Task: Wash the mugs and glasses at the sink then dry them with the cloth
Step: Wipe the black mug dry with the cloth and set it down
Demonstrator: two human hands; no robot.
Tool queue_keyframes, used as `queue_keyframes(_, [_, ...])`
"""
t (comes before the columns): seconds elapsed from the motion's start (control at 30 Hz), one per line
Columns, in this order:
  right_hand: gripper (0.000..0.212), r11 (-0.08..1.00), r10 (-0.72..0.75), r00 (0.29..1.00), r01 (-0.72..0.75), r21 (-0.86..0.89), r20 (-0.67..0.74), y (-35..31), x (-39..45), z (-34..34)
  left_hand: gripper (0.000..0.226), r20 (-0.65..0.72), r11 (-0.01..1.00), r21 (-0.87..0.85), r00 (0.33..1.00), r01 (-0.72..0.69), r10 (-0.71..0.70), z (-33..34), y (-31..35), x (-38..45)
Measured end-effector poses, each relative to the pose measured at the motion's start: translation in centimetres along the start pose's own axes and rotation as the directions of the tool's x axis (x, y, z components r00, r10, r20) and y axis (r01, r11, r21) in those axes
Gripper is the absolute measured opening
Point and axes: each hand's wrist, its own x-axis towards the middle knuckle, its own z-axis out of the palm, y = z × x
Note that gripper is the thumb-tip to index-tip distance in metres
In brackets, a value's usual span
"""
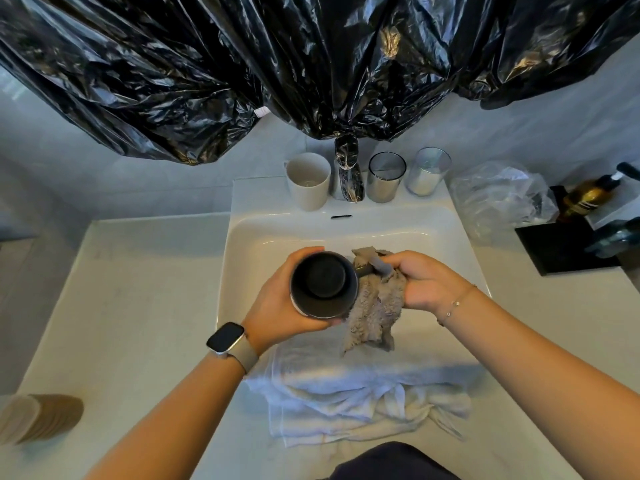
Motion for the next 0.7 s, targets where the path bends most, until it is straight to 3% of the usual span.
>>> queue_keyframes(0.17, [0.018,0.997,0.046,0.999,-0.044,0.069,-0.023,1.4,0.7,0.2,0.09,-0.104,0.992,-0.115,0.992,0.052,-0.064,1.7,-0.4,-1.0])
queue_keyframes(0.3, [0.017,0.951,-0.284,0.953,0.266,-0.157,-0.104,1.8,0.9,0.7,0.083,-0.152,0.938,-0.307,0.965,0.161,-0.215,2.2,-0.2,-1.0])
queue_keyframes(0.37, [0.016,0.847,-0.464,0.884,0.427,-0.317,-0.05,1.8,0.0,0.5,0.089,-0.153,0.912,-0.367,0.955,0.184,-0.255,1.9,0.1,-0.9])
queue_keyframes(0.43, [0.013,0.734,-0.536,0.839,0.516,-0.441,0.09,1.8,-1.4,0.0,0.09,-0.11,0.891,-0.389,0.948,0.235,-0.298,1.1,0.3,-0.9])
queue_keyframes(0.47, [0.01,0.653,-0.566,0.803,0.575,-0.493,0.187,2.0,-2.2,0.0,0.085,-0.07,0.883,-0.381,0.944,0.274,-0.323,0.6,0.4,-0.9])
queue_keyframes(0.53, [0.027,0.419,-0.601,0.725,0.644,-0.64,0.337,2.4,-3.3,0.0,0.07,0.035,0.874,-0.337,0.933,0.349,-0.359,-0.5,0.5,-0.7])
queue_keyframes(0.6, [0.042,0.233,-0.566,0.736,0.575,-0.784,0.371,2.8,-3.5,0.5,0.065,0.175,0.863,-0.304,0.914,0.404,-0.367,-1.4,0.8,-0.3])
queue_keyframes(0.7, [0.043,0.022,-0.332,0.823,0.494,-0.869,0.46,2.2,-3.4,1.5,0.063,0.376,0.872,-0.279,0.881,0.403,-0.286,-1.8,2.0,0.7])
